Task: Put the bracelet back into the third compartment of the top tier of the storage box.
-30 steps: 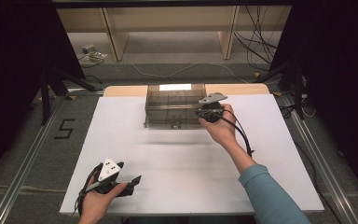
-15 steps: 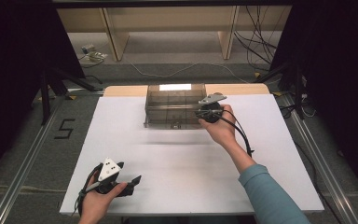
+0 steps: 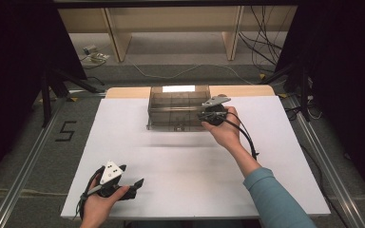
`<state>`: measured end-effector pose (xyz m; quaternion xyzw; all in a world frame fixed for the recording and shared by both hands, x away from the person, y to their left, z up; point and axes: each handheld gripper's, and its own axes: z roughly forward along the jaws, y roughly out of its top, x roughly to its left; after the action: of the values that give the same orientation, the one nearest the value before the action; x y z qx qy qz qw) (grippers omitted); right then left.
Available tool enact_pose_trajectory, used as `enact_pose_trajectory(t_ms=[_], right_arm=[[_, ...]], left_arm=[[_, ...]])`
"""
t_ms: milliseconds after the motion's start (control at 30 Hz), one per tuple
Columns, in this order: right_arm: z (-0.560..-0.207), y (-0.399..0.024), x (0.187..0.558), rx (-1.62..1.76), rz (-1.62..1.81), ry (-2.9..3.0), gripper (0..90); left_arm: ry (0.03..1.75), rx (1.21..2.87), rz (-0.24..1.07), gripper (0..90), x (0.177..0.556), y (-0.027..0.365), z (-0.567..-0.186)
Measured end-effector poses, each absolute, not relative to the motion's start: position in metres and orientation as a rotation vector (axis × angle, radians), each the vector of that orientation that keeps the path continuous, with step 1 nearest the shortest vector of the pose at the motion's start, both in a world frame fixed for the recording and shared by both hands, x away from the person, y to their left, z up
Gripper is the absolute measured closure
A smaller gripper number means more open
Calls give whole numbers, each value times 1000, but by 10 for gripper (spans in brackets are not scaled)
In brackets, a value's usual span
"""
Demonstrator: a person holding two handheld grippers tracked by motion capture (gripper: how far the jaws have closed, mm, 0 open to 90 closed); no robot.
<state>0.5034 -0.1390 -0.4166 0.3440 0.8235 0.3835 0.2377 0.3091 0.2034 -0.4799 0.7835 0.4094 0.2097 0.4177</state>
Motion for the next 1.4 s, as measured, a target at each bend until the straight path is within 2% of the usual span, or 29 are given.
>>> enact_pose_trajectory(t_ms=[400, 567, 767, 1400], right_arm=[[-409, -142, 500, 964, 1086, 2228, 623], [-404, -145, 497, 967, 1114, 2230, 587], [-401, -150, 493, 981, 1127, 2259, 477], [-398, -168, 477, 1016, 1110, 2223, 247]], left_arm=[[1026, 1966, 528, 170, 309, 203, -480], [1027, 1965, 528, 170, 309, 203, -480], [1029, 1963, 527, 170, 309, 203, -480], [1029, 1962, 528, 170, 309, 203, -480]])
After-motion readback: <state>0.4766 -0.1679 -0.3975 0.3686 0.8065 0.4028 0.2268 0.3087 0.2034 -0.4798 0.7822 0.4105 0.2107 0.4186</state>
